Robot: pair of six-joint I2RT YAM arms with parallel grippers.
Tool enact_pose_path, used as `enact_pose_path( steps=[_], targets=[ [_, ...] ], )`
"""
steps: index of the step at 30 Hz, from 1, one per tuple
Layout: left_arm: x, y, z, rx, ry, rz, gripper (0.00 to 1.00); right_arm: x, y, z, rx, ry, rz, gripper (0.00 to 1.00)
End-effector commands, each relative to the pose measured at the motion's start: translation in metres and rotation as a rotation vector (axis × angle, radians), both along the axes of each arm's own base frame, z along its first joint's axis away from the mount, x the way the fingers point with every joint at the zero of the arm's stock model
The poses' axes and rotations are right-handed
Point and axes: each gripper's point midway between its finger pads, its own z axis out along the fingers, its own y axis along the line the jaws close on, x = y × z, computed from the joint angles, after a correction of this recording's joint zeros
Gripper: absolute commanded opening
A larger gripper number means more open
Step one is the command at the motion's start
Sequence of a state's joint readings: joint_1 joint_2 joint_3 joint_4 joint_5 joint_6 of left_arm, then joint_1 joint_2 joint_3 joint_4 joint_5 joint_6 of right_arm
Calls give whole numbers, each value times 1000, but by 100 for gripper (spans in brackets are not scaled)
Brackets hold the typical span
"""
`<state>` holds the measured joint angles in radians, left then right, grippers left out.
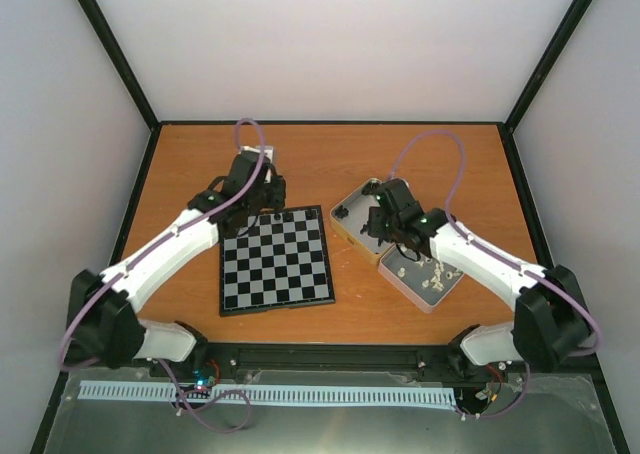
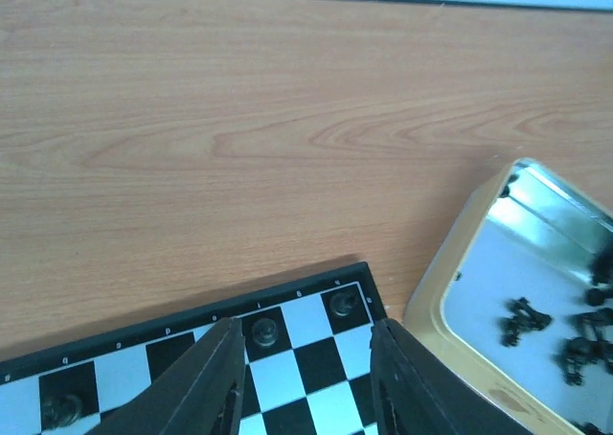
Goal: Set up the chess pieces on the board
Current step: Pick up the chess piece from the storage box.
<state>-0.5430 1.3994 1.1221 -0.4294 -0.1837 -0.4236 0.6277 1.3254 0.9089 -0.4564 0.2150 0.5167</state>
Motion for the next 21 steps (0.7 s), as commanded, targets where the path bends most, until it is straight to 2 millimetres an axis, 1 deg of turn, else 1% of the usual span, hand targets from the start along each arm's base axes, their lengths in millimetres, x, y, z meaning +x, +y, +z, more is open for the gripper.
enact_pose_path(
  steps=[1, 5, 8, 12, 15, 21],
  targets=[
    [-19, 7, 27, -49, -79, -37, 40, 0, -11, -27, -78, 140, 10, 54],
    [-36, 18, 55, -84, -182, -44, 46, 7, -10, -39, -111, 191, 49, 53],
    [-43, 28, 77, -85, -270, -38, 50, 11, -7, -48, -129, 211, 75, 53],
    [-52, 39, 100, -90, -362, -24, 56, 14, -8, -63, -155, 253, 96, 53],
    [-58, 45, 108, -102, -407, -17, 58, 15, -8, -71, -168, 277, 113, 53],
    [-61, 48, 107, -98, -432, -10, 61, 18, -7, -82, -179, 300, 141, 51]
  ],
)
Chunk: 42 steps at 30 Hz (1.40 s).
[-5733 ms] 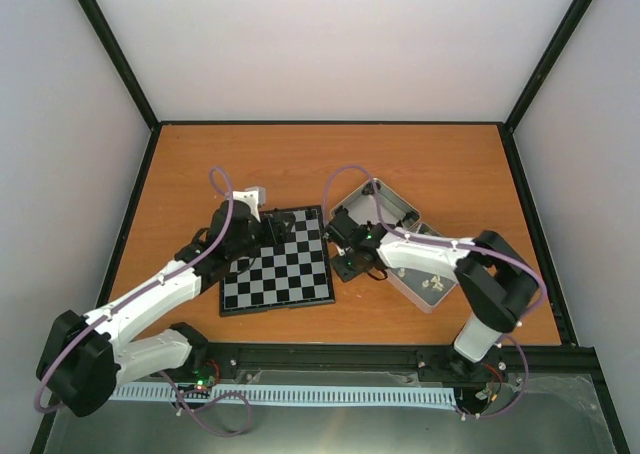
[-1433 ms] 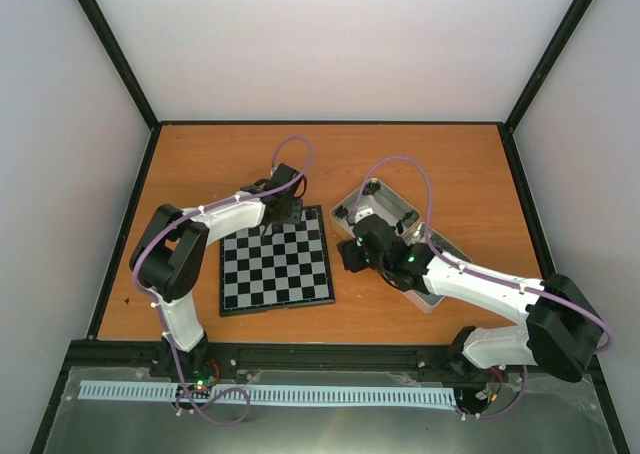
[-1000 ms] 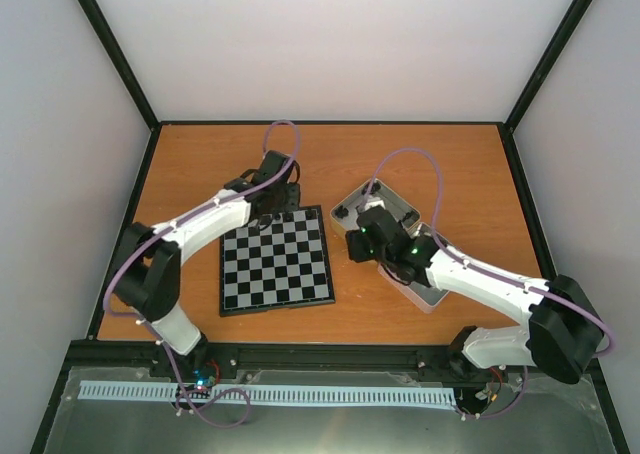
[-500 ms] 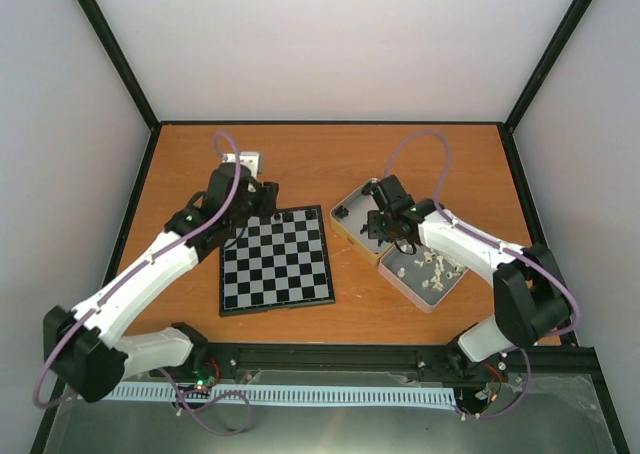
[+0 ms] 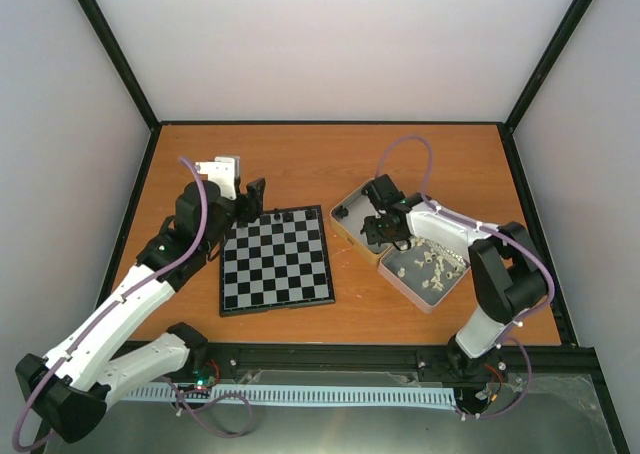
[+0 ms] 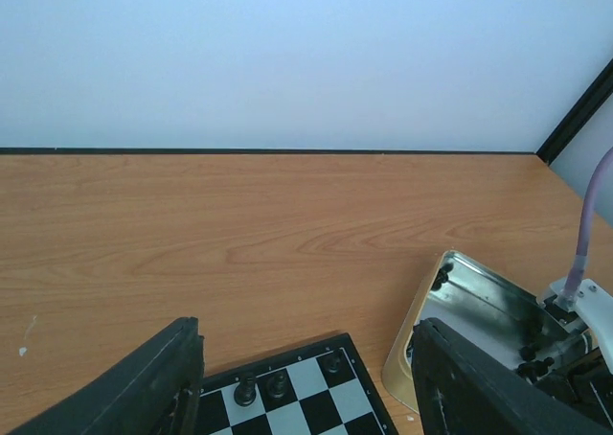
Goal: Set up the chess pieces on the board
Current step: Pick up the chess piece from the storage box.
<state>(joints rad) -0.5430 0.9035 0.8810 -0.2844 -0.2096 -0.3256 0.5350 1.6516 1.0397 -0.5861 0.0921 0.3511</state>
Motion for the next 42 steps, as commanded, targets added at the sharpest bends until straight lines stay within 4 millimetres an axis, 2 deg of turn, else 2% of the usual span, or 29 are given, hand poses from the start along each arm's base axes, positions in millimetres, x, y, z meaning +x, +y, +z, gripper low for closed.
enact_pose_path(
  steps=[1, 12, 15, 18, 32, 36, 42],
  targets=[
    [4, 5, 10, 14, -53, 21, 61, 9, 2, 2, -2, -1, 32, 51],
    [6, 3, 3, 23, -43, 18, 61, 20, 2, -16, -47, 25, 44, 47],
    [6, 3, 3, 25, -41, 18, 61, 27, 2, -19, -59, 18, 40, 38],
    [7, 2, 1, 29, -35, 16, 61, 35, 1, -19, -73, 1, 42, 33],
    [8, 2, -1, 34, -29, 18, 61, 57, 11, -23, -62, -19, 86, 33],
    [8, 3, 0, 35, -30, 21, 61, 53, 8, -28, -46, 5, 81, 29],
    [7, 2, -2, 31, -27, 19, 61, 42, 9, -32, -21, 32, 94, 29]
  ],
)
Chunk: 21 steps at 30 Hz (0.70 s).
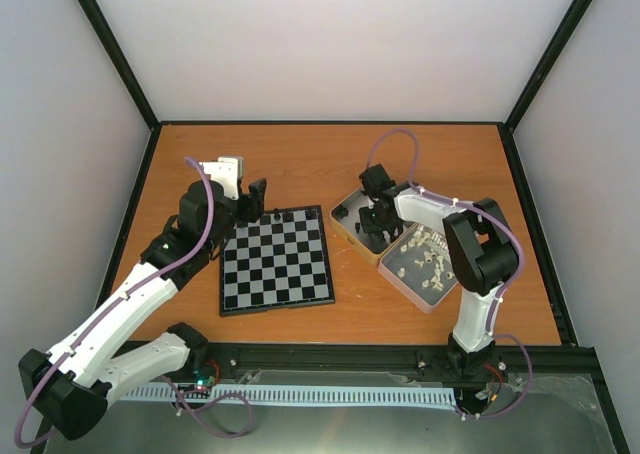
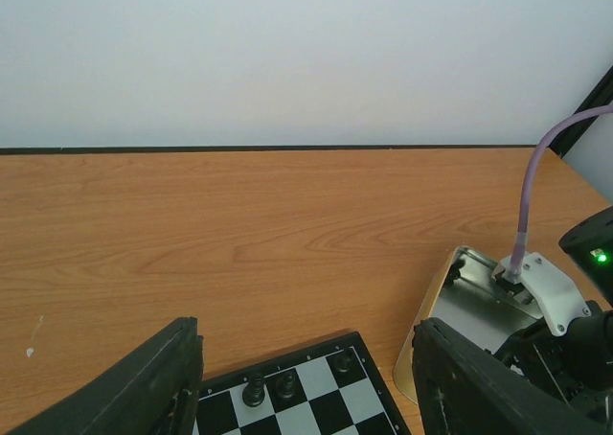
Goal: Set up the chess pieces on the board
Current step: Pick up the chess piece from the storage box.
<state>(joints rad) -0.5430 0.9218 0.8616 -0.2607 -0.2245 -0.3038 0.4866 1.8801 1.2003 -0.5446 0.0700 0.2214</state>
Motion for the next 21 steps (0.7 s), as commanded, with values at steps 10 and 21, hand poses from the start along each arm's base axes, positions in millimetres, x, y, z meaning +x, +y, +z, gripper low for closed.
enact_pose_path(
  steps=[10, 21],
  targets=[
    [3, 2, 6, 1, -25, 8, 61, -9, 0, -11, 11, 45, 24, 18],
    [-5, -37, 1, -170, 21, -170, 64, 12, 9, 72, 143, -228, 9, 16]
  ],
)
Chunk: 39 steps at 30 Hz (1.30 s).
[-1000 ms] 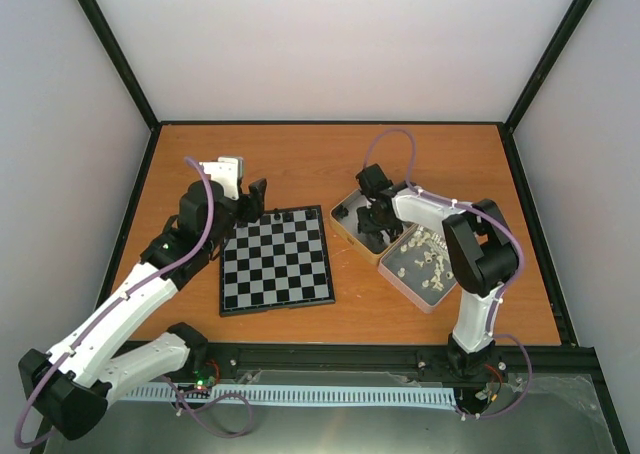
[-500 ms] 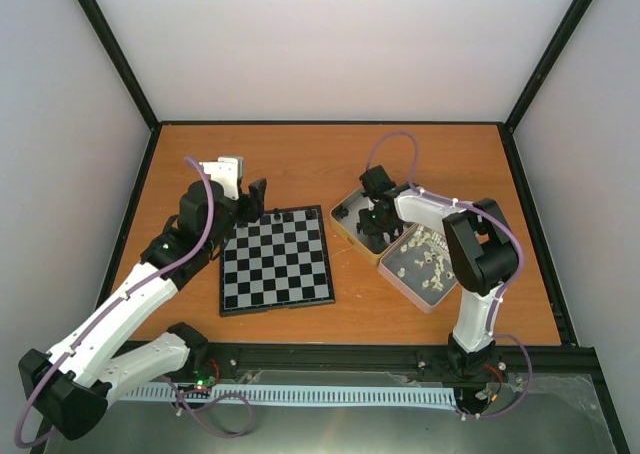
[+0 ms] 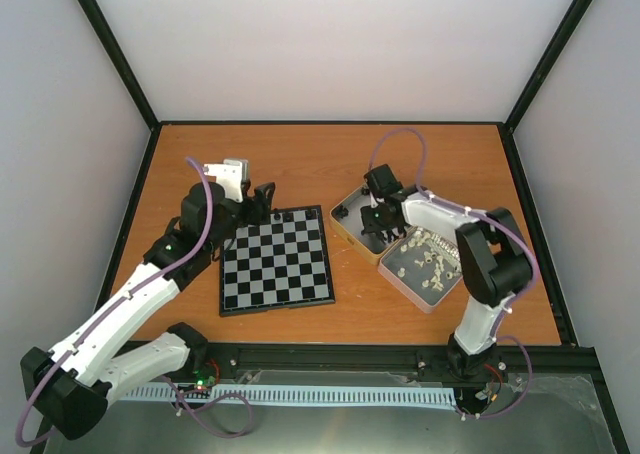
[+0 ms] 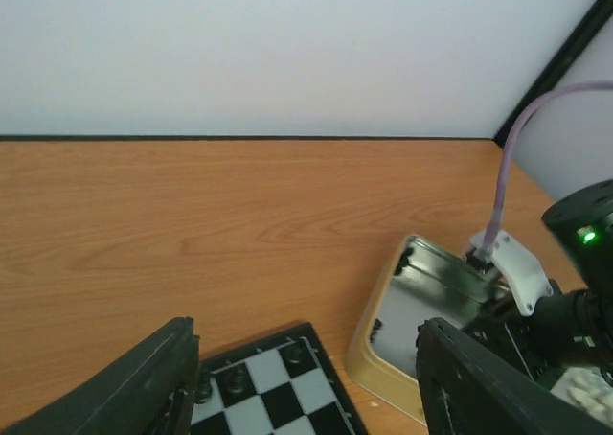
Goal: Set up the chess pieces on the board
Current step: Pick up the chess piece from the storage box, then place the chess piece on the chessboard.
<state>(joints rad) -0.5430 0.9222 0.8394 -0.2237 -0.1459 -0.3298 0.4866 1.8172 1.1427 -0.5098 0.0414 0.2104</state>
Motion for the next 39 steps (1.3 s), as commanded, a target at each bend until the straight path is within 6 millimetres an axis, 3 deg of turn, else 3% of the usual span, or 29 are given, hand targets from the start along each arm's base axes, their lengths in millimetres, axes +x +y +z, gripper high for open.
enact_pose_path(
  steps=[1, 4, 9, 15, 18, 23, 29, 32, 39],
  targets=[
    [-4, -30, 0, -142, 33, -133, 64, 21, 11, 76, 143, -244, -1, 16],
    [-8, -50, -3, -229, 89, -220, 65, 14, 27, 110, 267, -324, 76, 16],
    [-16, -83, 12, -339, 141, -390, 70, -23, 66, 154, 513, -383, 283, 17],
    [-34, -123, 22, -415, 257, -647, 72, -67, 98, 187, 690, -395, 502, 17],
    [-35, -133, 14, -443, 326, -693, 67, -83, 106, 194, 749, -381, 572, 17],
    [-33, -139, -3, -469, 408, -697, 52, -92, 109, 198, 775, -372, 613, 16],
    [-31, -144, -25, -470, 501, -690, 50, -96, 112, 199, 798, -361, 637, 16],
    [-37, -150, -21, -517, 516, -748, 45, -97, 113, 198, 800, -351, 647, 17],
    [-29, -150, -27, -532, 526, -703, 30, -99, 115, 197, 805, -339, 658, 16]
  ],
)
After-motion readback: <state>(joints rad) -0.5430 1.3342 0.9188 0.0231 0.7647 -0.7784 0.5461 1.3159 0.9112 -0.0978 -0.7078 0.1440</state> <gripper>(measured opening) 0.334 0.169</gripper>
